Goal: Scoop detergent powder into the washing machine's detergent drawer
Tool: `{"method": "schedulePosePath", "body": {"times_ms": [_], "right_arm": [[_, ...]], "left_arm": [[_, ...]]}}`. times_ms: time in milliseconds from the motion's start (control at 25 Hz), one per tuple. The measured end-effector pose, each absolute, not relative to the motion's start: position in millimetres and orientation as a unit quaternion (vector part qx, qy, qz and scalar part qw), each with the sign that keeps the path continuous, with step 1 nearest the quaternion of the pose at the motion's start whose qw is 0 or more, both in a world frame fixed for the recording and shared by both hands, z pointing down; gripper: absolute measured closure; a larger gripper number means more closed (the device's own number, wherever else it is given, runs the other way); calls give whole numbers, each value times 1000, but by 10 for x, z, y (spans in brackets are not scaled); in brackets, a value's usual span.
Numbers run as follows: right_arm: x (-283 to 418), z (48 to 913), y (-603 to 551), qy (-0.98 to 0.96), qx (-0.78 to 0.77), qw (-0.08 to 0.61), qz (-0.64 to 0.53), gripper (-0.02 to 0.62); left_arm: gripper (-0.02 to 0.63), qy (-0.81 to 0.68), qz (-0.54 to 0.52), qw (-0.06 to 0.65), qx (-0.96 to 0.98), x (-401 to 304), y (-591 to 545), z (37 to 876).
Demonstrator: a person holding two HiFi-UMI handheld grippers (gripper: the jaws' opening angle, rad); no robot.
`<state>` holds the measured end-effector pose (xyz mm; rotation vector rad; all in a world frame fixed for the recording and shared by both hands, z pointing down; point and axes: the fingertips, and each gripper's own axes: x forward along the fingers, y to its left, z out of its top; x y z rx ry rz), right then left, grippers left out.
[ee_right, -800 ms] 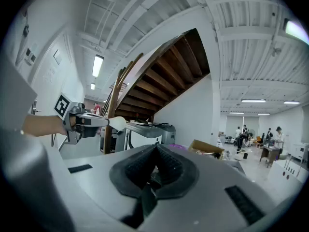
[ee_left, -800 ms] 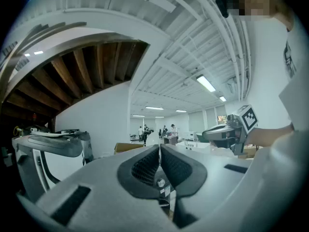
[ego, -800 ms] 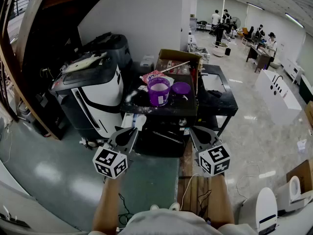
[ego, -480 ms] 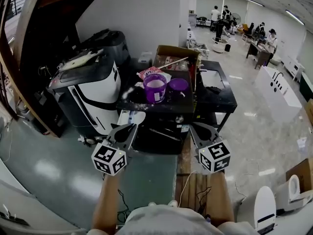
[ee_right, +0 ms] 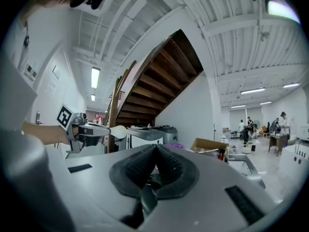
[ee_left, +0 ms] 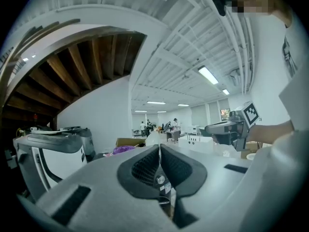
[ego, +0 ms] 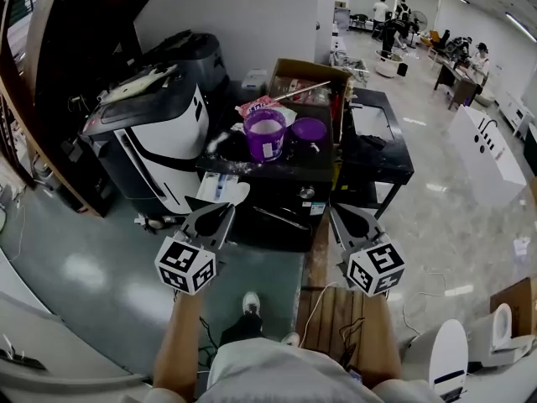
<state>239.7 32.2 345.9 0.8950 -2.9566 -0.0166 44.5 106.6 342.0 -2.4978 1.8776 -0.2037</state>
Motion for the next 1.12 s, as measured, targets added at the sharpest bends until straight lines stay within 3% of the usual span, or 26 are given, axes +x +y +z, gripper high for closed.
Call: {"method": "schedulePosePath", "body": {"times_ms": [440,1120], "right_arm": [[1964,3532,-369,-953,297,52,-12,591],[456,3195,-2335,-932,355,66,-35,591]], "left_arm": [[591,604,-53,-11,-795,-80,339,3563],[591,567,-59,-21,-821,-1633,-1814,3380]]}}
